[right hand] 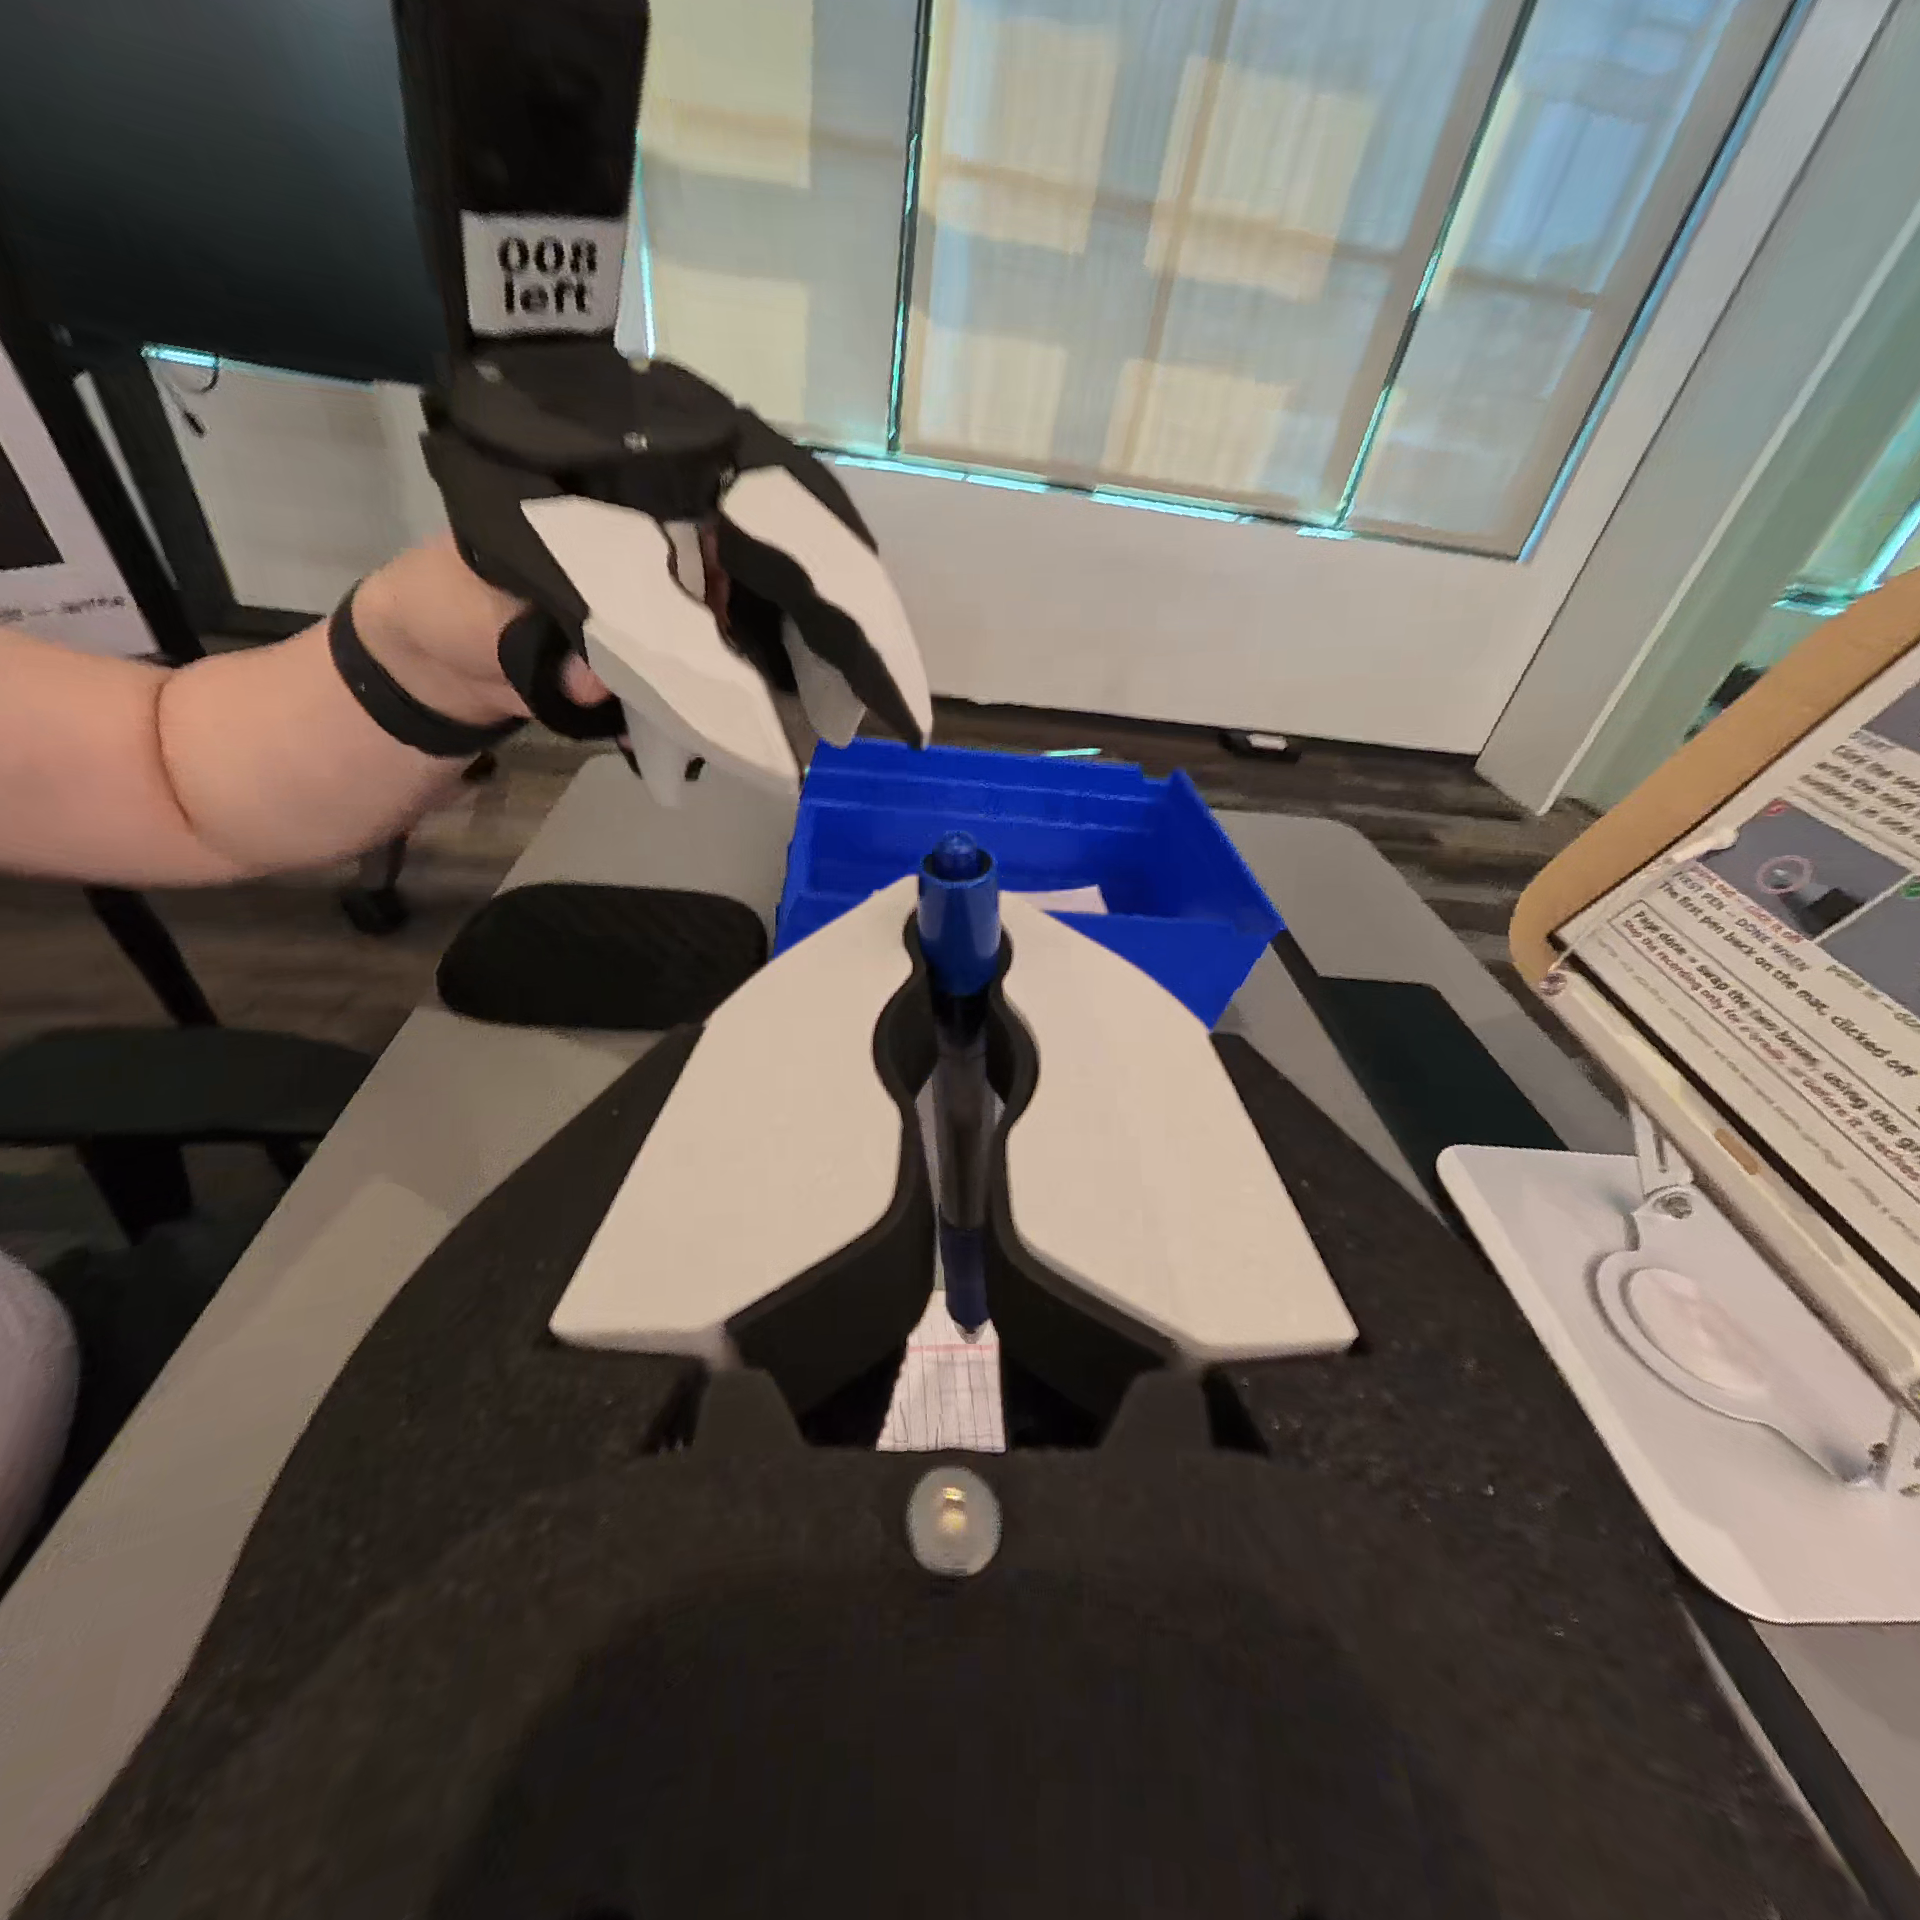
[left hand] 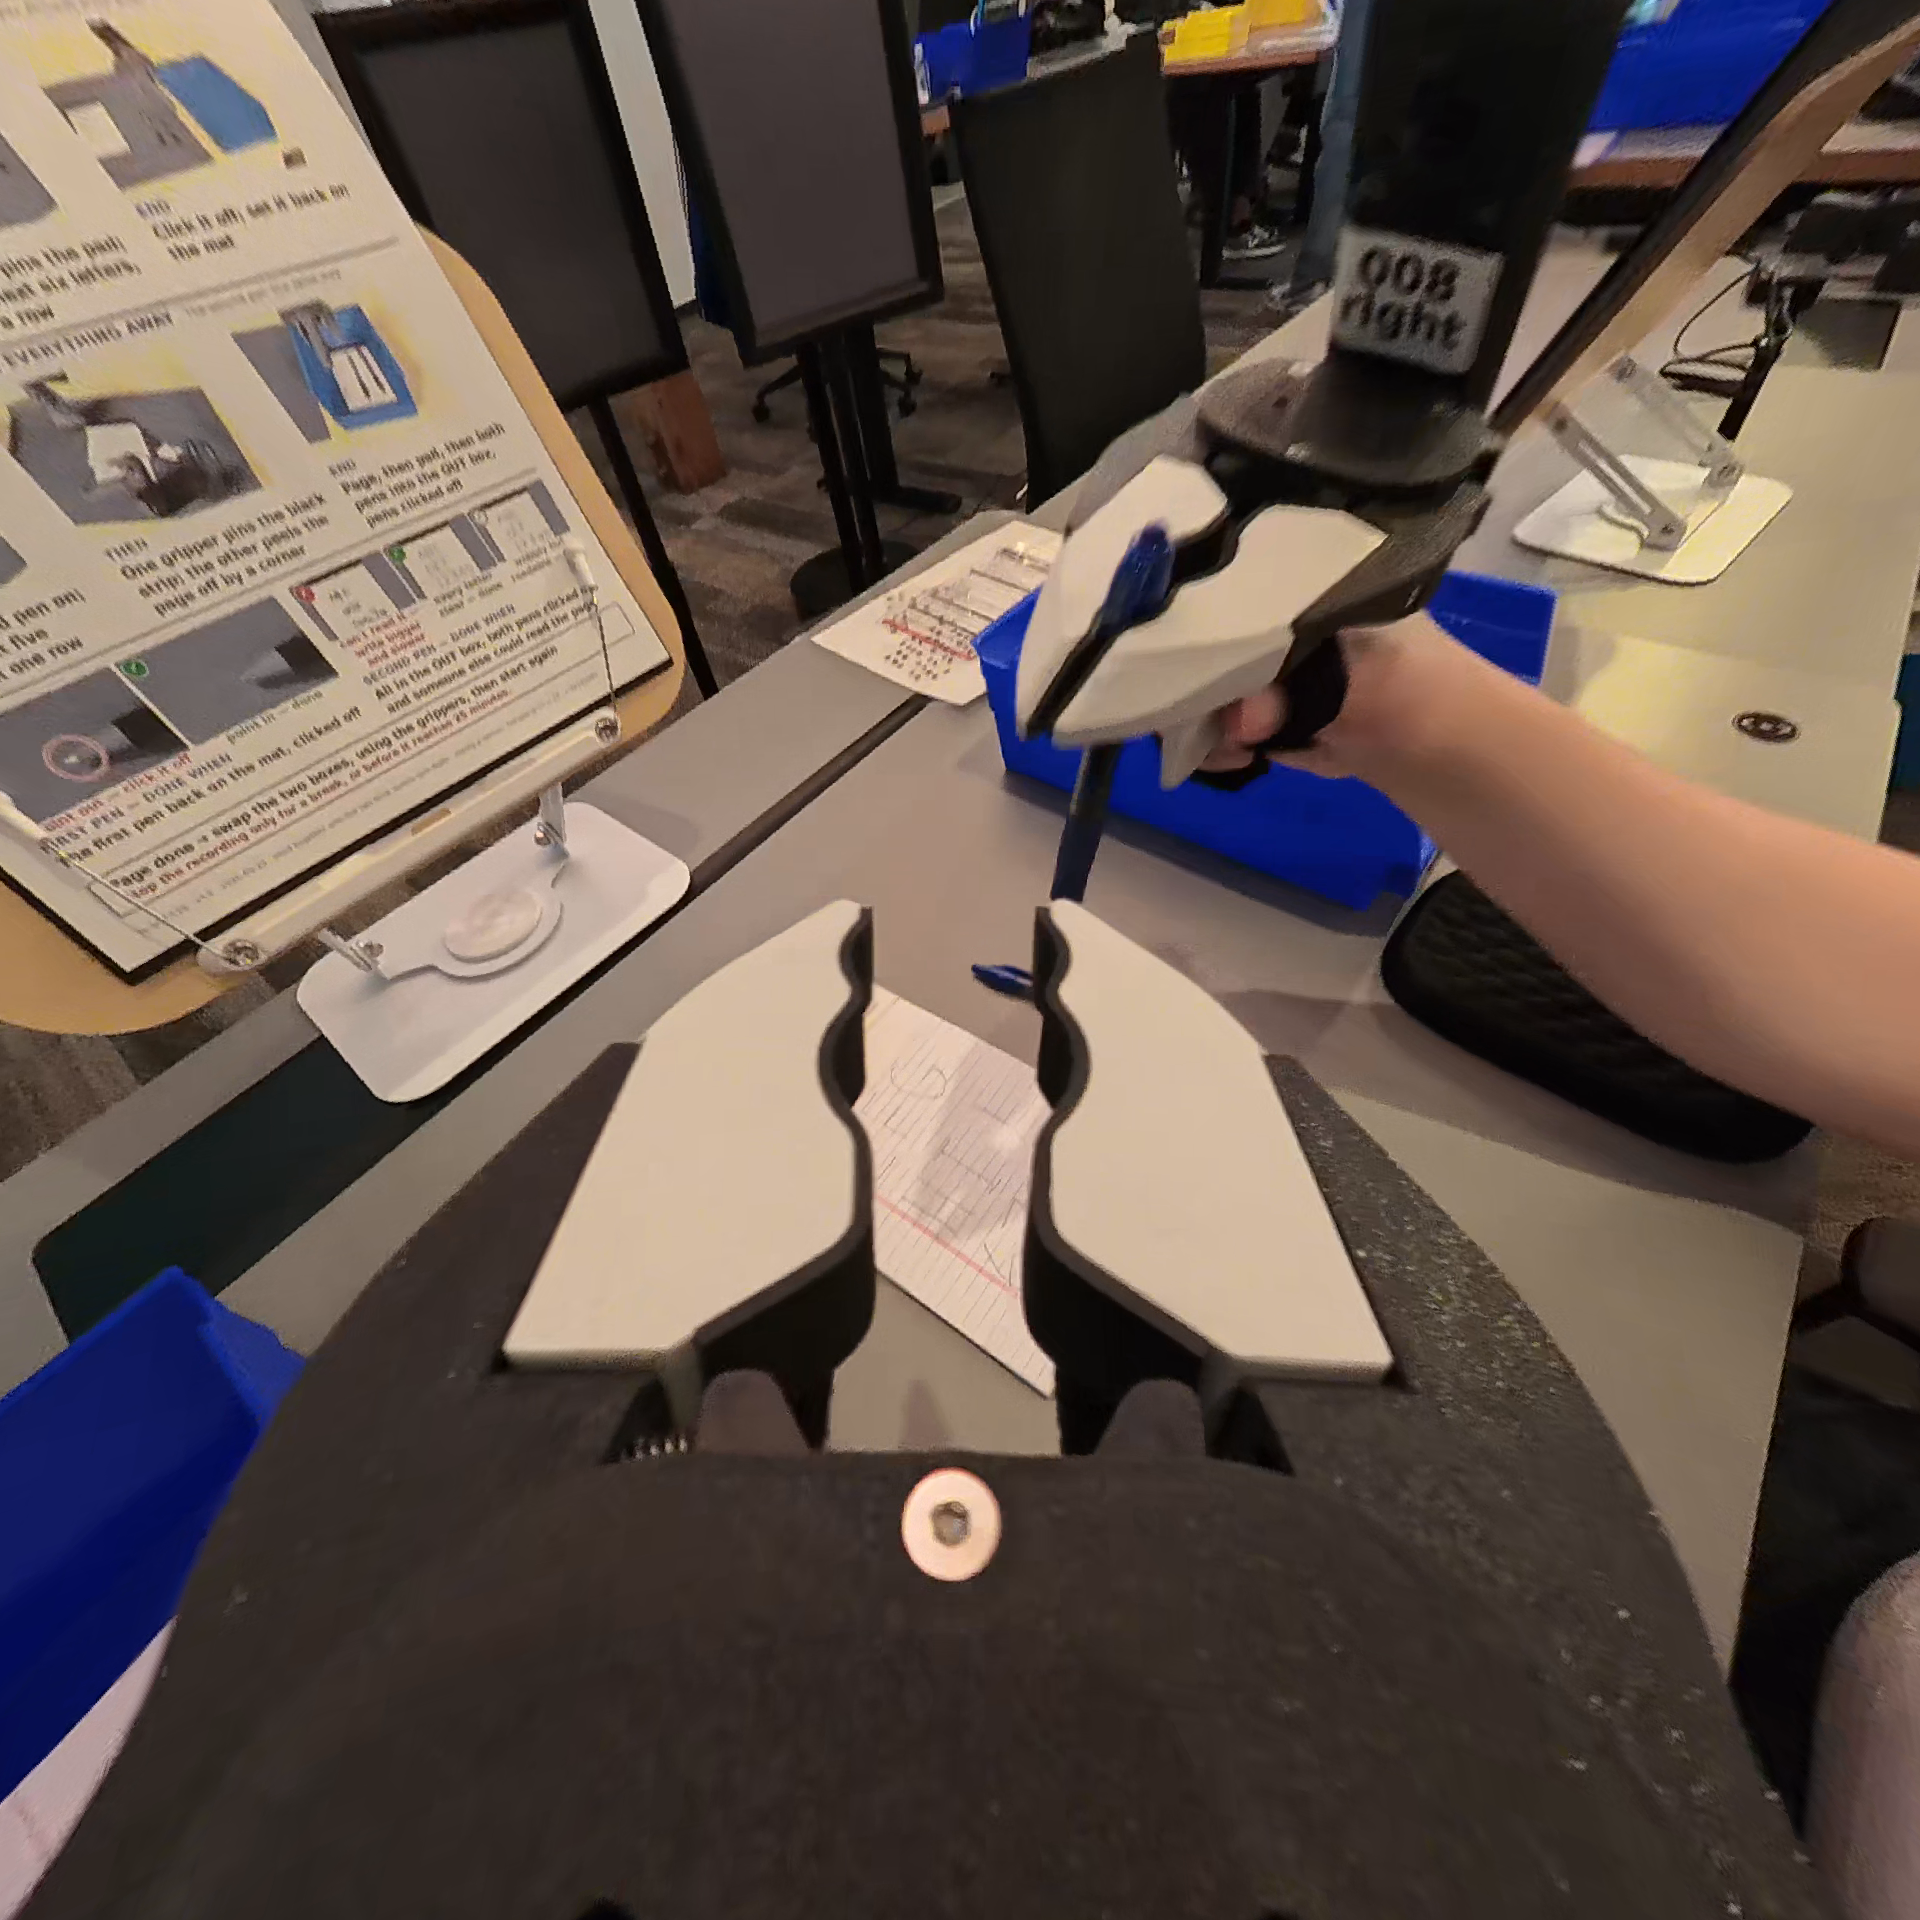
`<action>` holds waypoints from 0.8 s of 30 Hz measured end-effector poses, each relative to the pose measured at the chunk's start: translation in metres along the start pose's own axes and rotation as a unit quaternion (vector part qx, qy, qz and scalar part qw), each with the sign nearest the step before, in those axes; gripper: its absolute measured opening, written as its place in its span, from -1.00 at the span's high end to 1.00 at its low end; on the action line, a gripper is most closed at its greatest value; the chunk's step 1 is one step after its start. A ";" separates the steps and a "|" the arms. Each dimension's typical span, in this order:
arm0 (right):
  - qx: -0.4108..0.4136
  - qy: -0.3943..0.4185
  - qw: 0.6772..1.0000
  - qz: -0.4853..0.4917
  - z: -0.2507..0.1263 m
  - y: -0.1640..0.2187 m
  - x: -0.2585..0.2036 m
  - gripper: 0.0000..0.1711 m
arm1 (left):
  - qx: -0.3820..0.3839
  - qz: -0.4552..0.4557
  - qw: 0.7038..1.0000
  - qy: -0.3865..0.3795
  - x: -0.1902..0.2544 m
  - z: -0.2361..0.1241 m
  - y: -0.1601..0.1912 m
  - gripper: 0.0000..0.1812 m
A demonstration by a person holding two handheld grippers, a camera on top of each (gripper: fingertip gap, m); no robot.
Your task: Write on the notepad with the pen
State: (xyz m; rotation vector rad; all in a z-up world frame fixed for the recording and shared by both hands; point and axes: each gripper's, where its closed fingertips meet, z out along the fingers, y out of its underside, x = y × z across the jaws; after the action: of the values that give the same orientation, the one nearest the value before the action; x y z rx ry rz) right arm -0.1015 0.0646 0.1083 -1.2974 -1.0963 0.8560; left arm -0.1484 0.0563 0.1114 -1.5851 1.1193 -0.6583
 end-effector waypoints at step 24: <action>0.039 -0.120 0.981 0.146 -0.008 0.027 -0.002 0.96 | 0.038 0.007 0.994 0.105 0.037 0.083 -0.051 1.00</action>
State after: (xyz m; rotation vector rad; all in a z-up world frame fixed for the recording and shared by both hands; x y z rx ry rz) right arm -0.0915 0.0634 0.0815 -1.3321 -1.0597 1.2905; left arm -0.0459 0.0594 0.1292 -1.4680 1.2431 -0.8645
